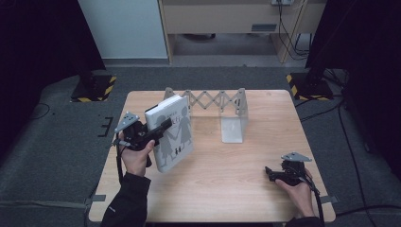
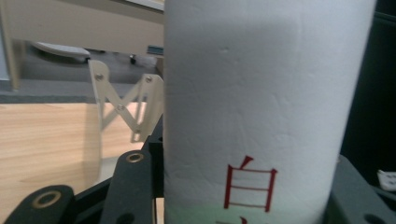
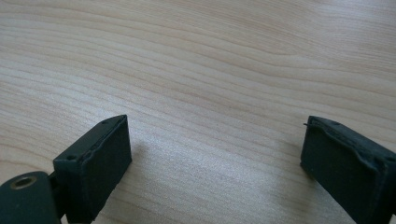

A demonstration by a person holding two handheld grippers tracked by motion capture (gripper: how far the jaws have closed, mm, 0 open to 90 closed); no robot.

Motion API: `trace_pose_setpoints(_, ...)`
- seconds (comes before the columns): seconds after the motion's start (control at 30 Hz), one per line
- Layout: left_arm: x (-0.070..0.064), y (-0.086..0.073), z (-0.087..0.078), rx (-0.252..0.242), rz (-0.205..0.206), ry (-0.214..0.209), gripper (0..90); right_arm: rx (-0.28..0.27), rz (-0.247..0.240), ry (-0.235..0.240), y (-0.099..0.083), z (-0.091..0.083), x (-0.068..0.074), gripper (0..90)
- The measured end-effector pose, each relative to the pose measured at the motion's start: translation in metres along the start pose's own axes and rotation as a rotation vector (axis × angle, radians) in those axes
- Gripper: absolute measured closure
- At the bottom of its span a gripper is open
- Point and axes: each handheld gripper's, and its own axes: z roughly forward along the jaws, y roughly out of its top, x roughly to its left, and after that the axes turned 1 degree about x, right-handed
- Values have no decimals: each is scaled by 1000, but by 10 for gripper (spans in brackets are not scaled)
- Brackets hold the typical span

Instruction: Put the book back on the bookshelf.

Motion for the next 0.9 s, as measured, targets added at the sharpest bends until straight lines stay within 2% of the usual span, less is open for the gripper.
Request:
trace_pose_setpoints(0.1,2,5,2,-9,14,27,524,0,0,0,0,0,0,88)
trace_pose_setpoints(0.23,7,10,9,-18,12,56,524,0,0,0,0,0,0,87)
trace_pose_setpoints(0.33,10,12,20,-21,33,96,524,1,0,0,0,0,0,87)
trace_pose_setpoints(0.5,13,13,37,-37,48,137,524,1,0,1,0,0,0,86)
trace_pose_setpoints(0.67,18,10,53,-34,34,175,524,0,1,0,0,0,0,86)
trace_pose_setpoints(0.73,21,8,58,-30,27,189,524,0,1,0,0,0,0,86)
trace_pose_setpoints(0.9,23,3,65,-41,42,214,524,1,-1,2,0,0,0,85)
